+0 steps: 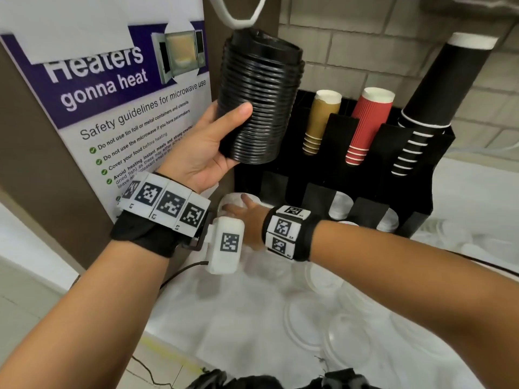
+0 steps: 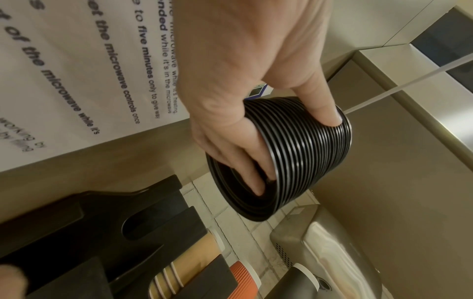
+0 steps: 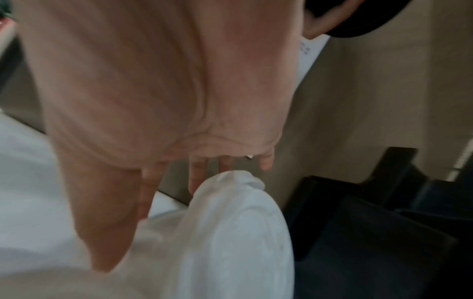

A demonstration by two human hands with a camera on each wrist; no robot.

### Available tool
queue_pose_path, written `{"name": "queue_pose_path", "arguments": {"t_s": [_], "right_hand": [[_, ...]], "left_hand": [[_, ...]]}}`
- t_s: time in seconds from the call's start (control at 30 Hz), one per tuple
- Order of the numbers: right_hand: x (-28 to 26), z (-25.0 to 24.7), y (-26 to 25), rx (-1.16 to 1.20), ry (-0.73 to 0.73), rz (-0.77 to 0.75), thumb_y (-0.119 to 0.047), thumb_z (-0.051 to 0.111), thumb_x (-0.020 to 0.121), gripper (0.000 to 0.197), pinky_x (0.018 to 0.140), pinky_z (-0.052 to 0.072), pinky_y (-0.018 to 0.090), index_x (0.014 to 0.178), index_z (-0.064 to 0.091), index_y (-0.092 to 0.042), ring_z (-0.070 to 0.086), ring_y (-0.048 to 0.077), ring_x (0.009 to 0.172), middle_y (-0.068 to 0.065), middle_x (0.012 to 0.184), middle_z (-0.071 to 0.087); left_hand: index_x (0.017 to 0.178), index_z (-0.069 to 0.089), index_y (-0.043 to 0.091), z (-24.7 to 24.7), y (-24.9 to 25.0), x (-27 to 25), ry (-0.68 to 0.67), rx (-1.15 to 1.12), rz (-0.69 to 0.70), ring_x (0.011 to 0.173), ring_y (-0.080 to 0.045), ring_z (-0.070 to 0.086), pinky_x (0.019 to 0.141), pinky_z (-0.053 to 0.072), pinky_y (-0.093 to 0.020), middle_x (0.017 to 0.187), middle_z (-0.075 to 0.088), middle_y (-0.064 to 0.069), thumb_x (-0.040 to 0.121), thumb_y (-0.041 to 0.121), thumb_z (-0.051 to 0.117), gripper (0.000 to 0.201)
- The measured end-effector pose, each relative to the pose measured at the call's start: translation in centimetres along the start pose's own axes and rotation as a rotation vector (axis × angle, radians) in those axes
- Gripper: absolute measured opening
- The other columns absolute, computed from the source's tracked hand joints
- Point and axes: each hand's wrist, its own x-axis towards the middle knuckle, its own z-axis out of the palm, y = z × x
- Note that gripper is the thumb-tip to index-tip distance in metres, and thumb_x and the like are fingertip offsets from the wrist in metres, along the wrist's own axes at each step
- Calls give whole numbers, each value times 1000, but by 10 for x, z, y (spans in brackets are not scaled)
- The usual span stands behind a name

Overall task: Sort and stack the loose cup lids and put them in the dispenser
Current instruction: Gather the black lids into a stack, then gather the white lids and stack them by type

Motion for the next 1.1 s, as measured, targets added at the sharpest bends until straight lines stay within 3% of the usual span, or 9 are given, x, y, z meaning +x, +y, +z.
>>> {"name": "queue_pose_path", "arguments": {"t_s": [0.17, 0.3, 0.4, 0.6, 0.7, 0.8, 0.9, 0.97, 1.1], "right_hand": [[-13, 10, 36, 60, 154, -86, -27, 58, 91, 62, 119, 8, 51, 147, 34, -33, -6, 23, 148, 0, 161, 5], [-47, 15, 74, 658, 426, 60, -4, 52, 91, 47, 103, 41, 32, 138, 48, -11, 52, 24, 121, 11, 131, 55], [-70, 23, 89, 1373, 559, 174, 13, 44, 90, 57, 85, 51, 31, 142, 34, -6, 62, 21, 94, 10, 102, 61], [-104, 33, 84, 2138, 738, -257, 23, 36, 86, 78, 105, 42, 49, 148, 24, -22, 49, 38, 121, 30, 132, 45], [-109, 37, 79, 2271, 800, -289, 21, 29, 81, 73, 98, 49, 46, 146, 31, -13, 54, 32, 118, 23, 132, 49], [-117, 46, 78, 2350, 822, -261, 17, 28, 80, 69, 95, 51, 46, 144, 35, -8, 54, 31, 116, 23, 135, 49], [-119, 56, 74, 2400, 797, -218, 14, 29, 78, 67, 95, 51, 48, 142, 38, -6, 53, 32, 117, 24, 138, 47], [-120, 60, 70, 2432, 797, -190, 13, 29, 78, 64, 96, 50, 49, 139, 41, -5, 54, 31, 115, 20, 132, 51], [-119, 60, 59, 2486, 793, -142, 14, 30, 79, 54, 87, 56, 44, 121, 56, -9, 62, 25, 102, 13, 114, 62]], "left_hand": [[133, 49, 11, 3, -8, -1, 10, -49, 0, 109, -22, 67, 78, 57, -36, 116, 69, -6, 74, 20, 72, 64], [145, 37, 8, 6, -16, -1, 2, -109, 23, 118, -24, 62, 84, 56, -37, 132, 59, -10, 83, 19, 64, 69], [146, 36, 9, 11, -26, -2, -17, -146, 16, 122, -24, 59, 88, 55, -38, 138, 56, -11, 74, 23, 72, 82], [124, 54, 24, 19, -60, -2, 15, -70, -31, 115, -20, 64, 86, 56, -39, 125, 66, -2, 66, 27, 78, 63], [126, 51, 27, 18, -70, -2, 55, 140, -13, 112, -14, 65, 84, 57, -31, 118, 69, 5, 68, 30, 78, 64], [138, 37, 33, 17, -73, -2, 172, 492, 32, 128, -18, 48, 104, 46, -40, 141, 45, -2, 49, 50, 85, 102], [145, 11, 45, 19, -65, -5, 161, 832, 318, 145, -20, 12, 115, 23, -38, 154, 9, -6, 42, 62, 84, 127], [147, 18, 44, 21, -54, -9, 84, 1096, 519, 144, -15, -3, 115, 10, -37, 157, -1, -10, 47, 64, 82, 121], [128, 56, 19, 30, -29, -17, -62, 1483, 641, 141, -23, 25, 118, 14, -51, 143, 42, -7, 58, 60, 78, 84]]}}
